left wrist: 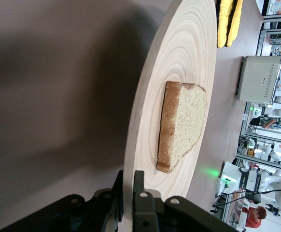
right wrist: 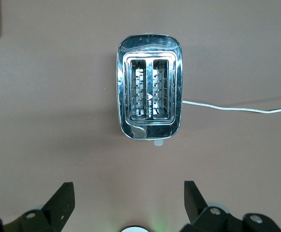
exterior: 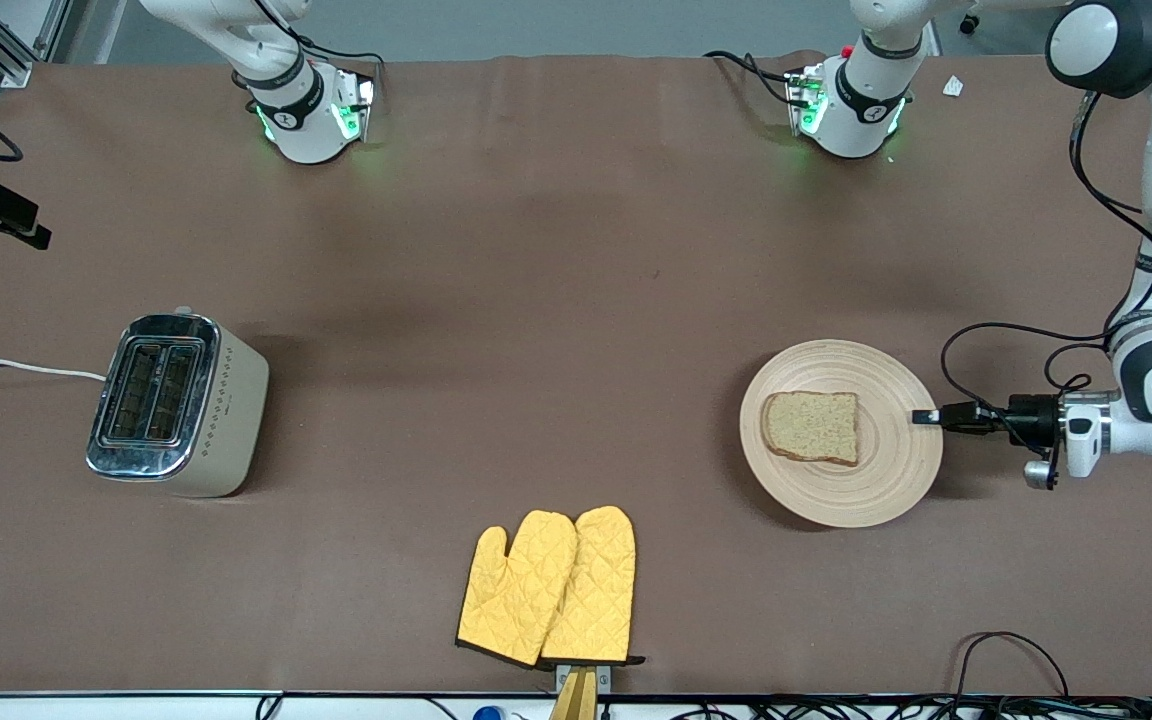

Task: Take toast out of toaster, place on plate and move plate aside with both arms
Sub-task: 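Slide the plate with the bread away from the toaster with the left gripper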

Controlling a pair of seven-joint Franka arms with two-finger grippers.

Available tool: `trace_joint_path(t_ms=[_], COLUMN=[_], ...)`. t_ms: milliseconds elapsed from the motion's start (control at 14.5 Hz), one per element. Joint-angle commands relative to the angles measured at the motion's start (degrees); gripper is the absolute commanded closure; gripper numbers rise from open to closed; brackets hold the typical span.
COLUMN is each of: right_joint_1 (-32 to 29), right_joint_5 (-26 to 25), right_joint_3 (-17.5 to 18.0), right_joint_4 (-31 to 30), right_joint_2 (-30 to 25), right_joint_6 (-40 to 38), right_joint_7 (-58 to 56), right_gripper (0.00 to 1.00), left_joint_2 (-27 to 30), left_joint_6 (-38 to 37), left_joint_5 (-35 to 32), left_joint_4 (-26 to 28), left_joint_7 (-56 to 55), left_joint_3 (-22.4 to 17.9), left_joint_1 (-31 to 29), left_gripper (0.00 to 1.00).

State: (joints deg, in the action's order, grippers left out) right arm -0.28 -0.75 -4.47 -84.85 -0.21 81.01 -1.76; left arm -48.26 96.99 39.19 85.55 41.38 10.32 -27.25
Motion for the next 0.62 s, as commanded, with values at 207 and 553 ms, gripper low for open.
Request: trace_joint_path(t_ms=[207, 553], right_joint_1=[-0.2, -0.1], right_joint_5=[0.8, 0.8], right_joint_3=[0.2, 0.2], right_joint_4=[1.0, 1.0], right_joint_2=[0.4, 0.4], right_joint_6=[-0.7, -0.8], right_joint_7=[-0.1, -0.2], right_gripper=[0.00, 0.00], left_joint_2=[-1.6, -1.8], left_joint_6=[-1.7, -1.8], left_joint_5=[-0.1, -0.6], left_joint_4=[0.4, 0.1], left_joint_7=[2.0, 1.6], left_joint_3=[0.8, 0.4], left_joint_1=[-2.0, -3.2], left_gripper=[0.90, 0.00])
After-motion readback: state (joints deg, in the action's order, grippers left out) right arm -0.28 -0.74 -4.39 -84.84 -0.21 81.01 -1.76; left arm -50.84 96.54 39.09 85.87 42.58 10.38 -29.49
